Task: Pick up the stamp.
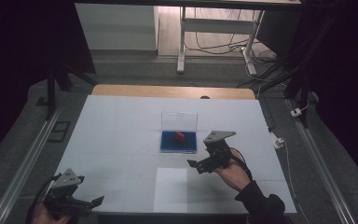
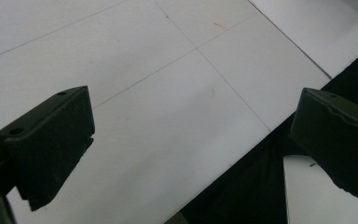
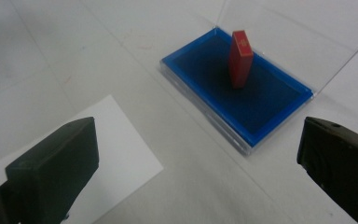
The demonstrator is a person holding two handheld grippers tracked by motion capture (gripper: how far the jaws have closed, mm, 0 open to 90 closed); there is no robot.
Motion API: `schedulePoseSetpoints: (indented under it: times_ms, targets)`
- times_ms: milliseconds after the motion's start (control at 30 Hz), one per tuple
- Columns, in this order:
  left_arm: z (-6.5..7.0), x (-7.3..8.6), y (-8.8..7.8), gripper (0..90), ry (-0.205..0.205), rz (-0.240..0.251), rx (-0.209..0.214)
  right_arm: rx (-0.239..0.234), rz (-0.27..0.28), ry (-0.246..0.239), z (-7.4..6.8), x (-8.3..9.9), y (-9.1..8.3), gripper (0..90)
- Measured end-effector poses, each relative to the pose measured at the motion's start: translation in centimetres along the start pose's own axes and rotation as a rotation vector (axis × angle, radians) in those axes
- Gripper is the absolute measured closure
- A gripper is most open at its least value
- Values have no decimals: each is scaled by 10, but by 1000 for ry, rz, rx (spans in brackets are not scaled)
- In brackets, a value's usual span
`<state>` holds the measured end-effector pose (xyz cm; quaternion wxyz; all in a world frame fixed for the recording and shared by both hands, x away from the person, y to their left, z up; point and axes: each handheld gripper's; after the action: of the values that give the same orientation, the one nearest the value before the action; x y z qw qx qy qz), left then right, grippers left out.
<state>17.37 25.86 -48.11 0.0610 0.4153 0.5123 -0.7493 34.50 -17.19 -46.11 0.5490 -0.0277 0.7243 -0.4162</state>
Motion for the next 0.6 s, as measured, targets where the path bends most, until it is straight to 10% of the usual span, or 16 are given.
schedulePoseSetpoints:
  times_ms: [600]
  targets:
    - [0, 0, 0, 3, 1, 2, 4, 33, -49, -6, 13, -20, 42, 0]
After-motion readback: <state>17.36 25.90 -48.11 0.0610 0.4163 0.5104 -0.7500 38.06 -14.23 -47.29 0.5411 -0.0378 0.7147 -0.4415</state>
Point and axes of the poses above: each handheld gripper's, and its own axes: y roughly forward along the jaws, x roughly out of its underside, z roughly to its right, and after that the axes turned 2 degrees about z, right-handed
